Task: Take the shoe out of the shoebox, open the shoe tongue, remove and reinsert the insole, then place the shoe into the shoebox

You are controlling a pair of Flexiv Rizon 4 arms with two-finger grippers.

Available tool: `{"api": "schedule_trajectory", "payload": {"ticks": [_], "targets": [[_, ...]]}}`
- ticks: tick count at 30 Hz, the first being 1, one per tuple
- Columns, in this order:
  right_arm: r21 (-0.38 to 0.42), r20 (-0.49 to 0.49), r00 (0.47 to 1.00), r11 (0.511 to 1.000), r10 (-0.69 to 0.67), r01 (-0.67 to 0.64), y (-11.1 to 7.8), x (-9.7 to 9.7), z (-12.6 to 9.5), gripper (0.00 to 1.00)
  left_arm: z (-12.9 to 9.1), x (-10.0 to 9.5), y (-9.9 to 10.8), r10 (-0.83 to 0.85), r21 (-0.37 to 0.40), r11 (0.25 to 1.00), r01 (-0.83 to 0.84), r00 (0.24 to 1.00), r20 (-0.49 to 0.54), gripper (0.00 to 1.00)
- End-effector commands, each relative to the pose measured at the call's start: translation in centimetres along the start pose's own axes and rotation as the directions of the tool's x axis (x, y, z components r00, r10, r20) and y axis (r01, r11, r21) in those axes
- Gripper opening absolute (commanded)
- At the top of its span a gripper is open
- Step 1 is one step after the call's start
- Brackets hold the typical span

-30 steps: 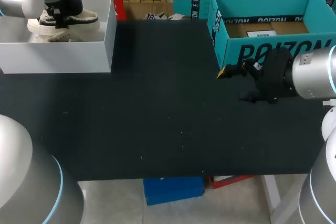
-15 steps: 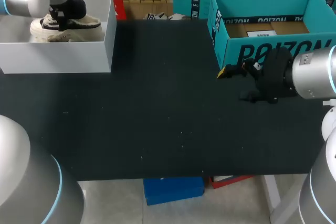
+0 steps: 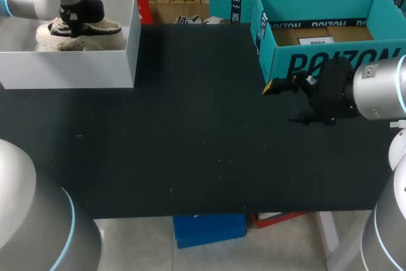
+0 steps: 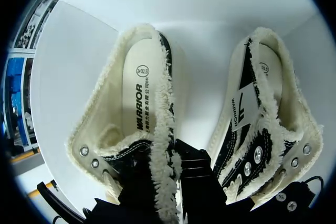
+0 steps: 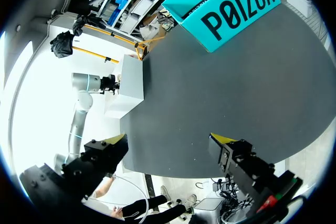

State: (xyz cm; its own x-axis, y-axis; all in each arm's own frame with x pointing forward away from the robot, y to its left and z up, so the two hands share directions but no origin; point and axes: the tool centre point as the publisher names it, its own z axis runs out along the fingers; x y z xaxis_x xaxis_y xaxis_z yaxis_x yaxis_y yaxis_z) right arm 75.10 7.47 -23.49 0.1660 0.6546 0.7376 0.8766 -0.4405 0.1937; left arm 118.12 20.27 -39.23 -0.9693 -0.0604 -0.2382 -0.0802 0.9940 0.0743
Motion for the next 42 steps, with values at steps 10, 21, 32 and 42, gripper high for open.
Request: {"api": "schedule_trajectory", "payload": {"ticks": [10, 21, 32, 42], "targets": [[-0.002, 0.004, 1.000, 1.000, 0.001, -0.001, 0.0, 0.2, 0.2, 1.00, -0.8, -0.5, 0.2, -0.024, 0.004, 1.000, 0.024, 1.000, -0.013, 1.00], [-0.002, 0.004, 1.000, 1.000, 0.001, -0.001, 0.0, 0.2, 0.2, 1.00, -5.0, -1.2, -0.7, -0.039, -0.019, 0.999, 0.036, 0.989, -0.141, 1.00], [-0.002, 0.004, 1.000, 1.000, 0.001, -0.001, 0.0, 0.2, 0.2, 1.00, -14.3, -1.3, -1.8, -0.148, -0.035, 0.989, 0.144, 0.974, -0.171, 1.00], [-0.002, 0.004, 1.000, 1.000, 0.001, -0.001, 0.0, 0.2, 0.2, 1.00, -22.4, 3.5, -3.5, -0.360, -0.009, 0.932, 0.361, 0.927, -0.105, 1.00]]}}
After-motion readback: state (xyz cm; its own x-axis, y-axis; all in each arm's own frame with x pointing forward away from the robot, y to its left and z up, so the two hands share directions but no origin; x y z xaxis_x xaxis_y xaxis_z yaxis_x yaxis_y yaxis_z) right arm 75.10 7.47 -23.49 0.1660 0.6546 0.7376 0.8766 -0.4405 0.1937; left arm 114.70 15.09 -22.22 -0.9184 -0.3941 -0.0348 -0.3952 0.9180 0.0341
